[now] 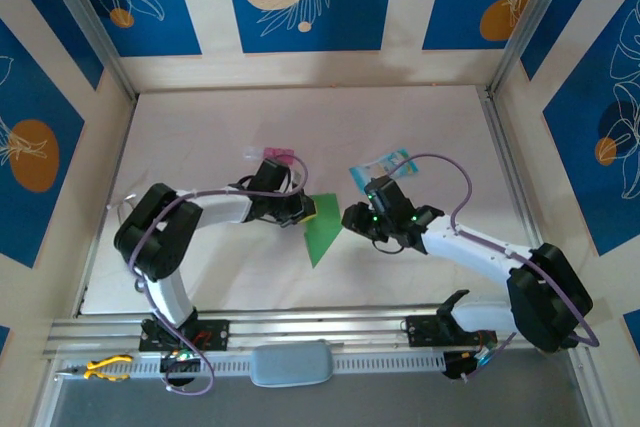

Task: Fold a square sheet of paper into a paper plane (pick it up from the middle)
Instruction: Turn over the paper at the center of the table.

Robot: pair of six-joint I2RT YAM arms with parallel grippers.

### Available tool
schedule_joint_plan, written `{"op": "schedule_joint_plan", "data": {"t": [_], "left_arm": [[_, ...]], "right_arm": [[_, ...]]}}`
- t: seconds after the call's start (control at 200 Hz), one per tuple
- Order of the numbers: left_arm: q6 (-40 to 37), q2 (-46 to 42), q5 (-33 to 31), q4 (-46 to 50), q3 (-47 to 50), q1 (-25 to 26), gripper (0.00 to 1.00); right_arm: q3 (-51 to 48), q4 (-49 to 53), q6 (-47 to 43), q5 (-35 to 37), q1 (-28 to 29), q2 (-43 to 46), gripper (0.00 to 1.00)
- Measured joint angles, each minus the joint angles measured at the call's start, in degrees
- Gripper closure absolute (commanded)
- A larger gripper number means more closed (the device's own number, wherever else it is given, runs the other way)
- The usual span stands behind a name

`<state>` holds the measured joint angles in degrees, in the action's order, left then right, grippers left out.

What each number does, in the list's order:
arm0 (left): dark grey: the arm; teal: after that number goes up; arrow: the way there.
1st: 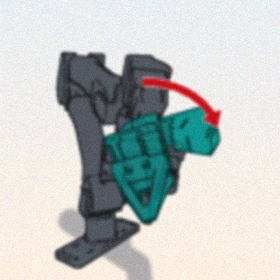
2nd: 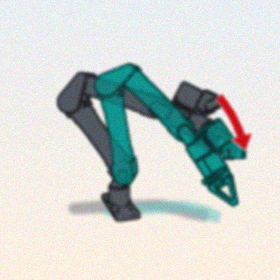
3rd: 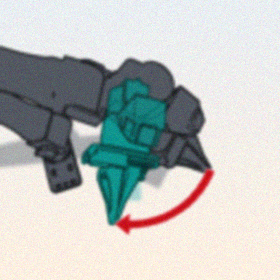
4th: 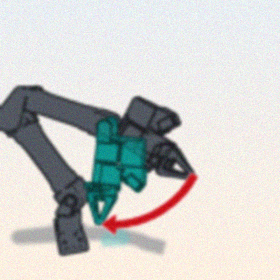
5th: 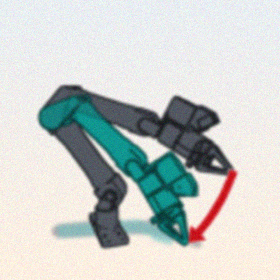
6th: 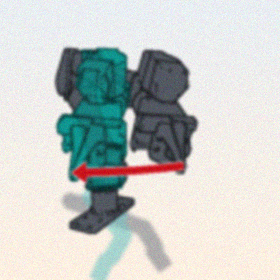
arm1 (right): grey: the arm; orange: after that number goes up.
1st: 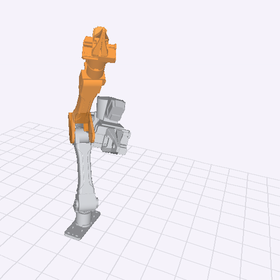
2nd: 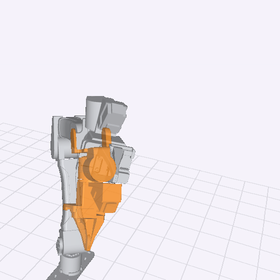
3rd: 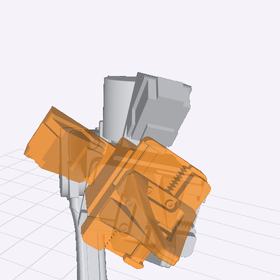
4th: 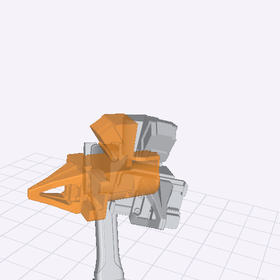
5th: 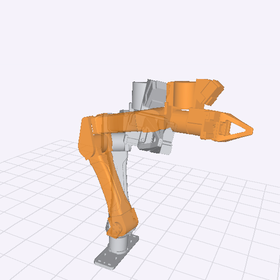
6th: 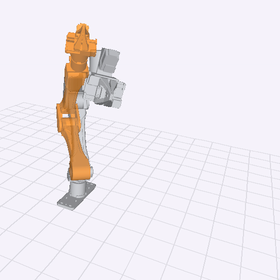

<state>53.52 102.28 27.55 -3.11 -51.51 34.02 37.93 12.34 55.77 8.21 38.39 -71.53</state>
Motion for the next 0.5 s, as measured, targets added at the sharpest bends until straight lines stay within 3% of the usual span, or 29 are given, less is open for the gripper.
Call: {"op": "schedule_joint_plan", "data": {"t": [0.355,0.5], "left_arm": [[-2.0,1.8,-0.2,2.6,0.0,0.0,0.91],[-4.1,1.8,-0.1,2.5,0.8,0.0,0.93]], "right_arm": [[-1.8,-2.8,-0.2,0.5,-0.4,-0.4,0.68],[-4.0,-5.9,0.4,-4.4,-4.1,-2.0,0.67]]}}
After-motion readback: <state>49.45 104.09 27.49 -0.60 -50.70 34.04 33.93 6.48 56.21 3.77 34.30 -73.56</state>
